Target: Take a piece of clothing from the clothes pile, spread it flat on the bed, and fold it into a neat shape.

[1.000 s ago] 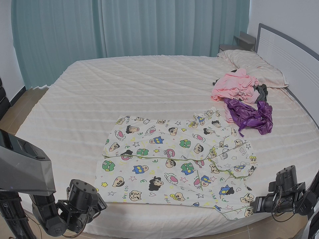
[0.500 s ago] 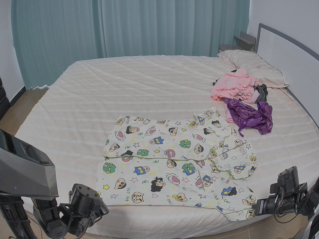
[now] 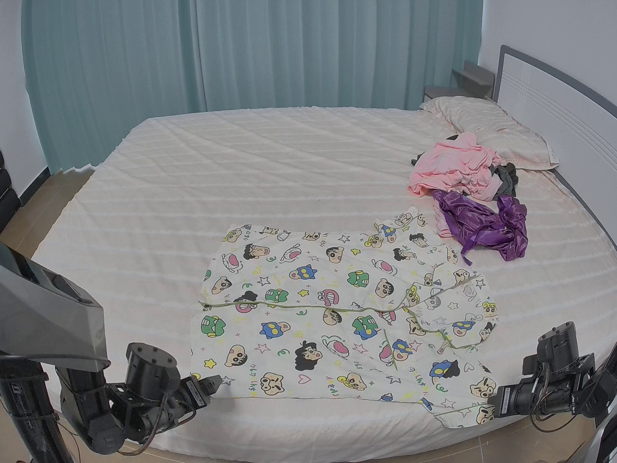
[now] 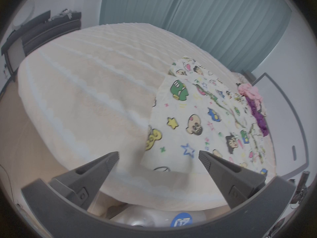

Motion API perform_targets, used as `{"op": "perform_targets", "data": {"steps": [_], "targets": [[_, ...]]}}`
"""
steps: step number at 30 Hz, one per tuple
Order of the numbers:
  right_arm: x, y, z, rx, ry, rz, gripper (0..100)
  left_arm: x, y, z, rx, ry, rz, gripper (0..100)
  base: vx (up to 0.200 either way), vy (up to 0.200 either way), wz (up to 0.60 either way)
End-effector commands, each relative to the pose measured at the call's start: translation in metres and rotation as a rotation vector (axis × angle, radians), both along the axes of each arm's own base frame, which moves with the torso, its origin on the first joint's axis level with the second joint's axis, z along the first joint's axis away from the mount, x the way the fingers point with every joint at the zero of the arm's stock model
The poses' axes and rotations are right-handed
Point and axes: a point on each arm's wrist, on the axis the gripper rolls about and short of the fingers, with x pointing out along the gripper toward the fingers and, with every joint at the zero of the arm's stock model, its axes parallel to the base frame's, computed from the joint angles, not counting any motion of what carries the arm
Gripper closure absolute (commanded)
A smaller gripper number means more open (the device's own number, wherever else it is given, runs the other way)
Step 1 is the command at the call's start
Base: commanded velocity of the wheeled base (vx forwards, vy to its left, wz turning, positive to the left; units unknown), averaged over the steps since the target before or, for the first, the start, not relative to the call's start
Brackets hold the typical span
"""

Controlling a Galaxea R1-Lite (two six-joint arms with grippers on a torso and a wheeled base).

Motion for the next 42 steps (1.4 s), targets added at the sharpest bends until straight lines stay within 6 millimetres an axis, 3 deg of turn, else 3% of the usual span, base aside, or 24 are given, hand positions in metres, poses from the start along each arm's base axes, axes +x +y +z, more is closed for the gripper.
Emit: {"op": "perform_targets", "data": {"steps": [1, 6, 13, 19, 20, 27, 42], "targets": [[-0.005, -0.001, -0.002, -0.005, 0.017, 0.0, 100, 0.013, 0.017, 0.007, -0.067, -0.042, -0.023, 0, 0.0, 0.0, 0.0], [-0.004, -0.001, -0.002, -0.005, 0.017, -0.002, 100, 0.015, 0.018, 0.004, -0.158, 0.002, -0.119, 0, 0.0, 0.0, 0.0], [-0.004, -0.001, -0.002, -0.003, 0.015, 0.0, 100, 0.023, 0.016, -0.015, -0.109, 0.05, -0.155, 0, 0.0, 0.0, 0.0], [-0.004, -0.001, -0.002, -0.003, 0.015, 0.0, 100, 0.032, 0.014, -0.02, -0.112, 0.041, -0.148, 0, 0.0, 0.0, 0.0], [-0.004, -0.001, -0.002, -0.003, 0.015, 0.0, 100, 0.034, 0.013, -0.021, -0.112, 0.039, -0.148, 100, 0.0, 0.0, 0.0], [-0.005, -0.001, -0.002, -0.005, 0.018, 0.003, 100, 0.036, 0.013, -0.022, -0.115, 0.036, -0.136, 100, 0.0, 0.0, 0.0], [-0.01, -0.003, -0.002, -0.047, 0.049, 0.016, 100, 0.0, 0.024, -0.002, -0.118, 0.067, -0.127, 100, 0.0, 0.0, 0.0]]}}
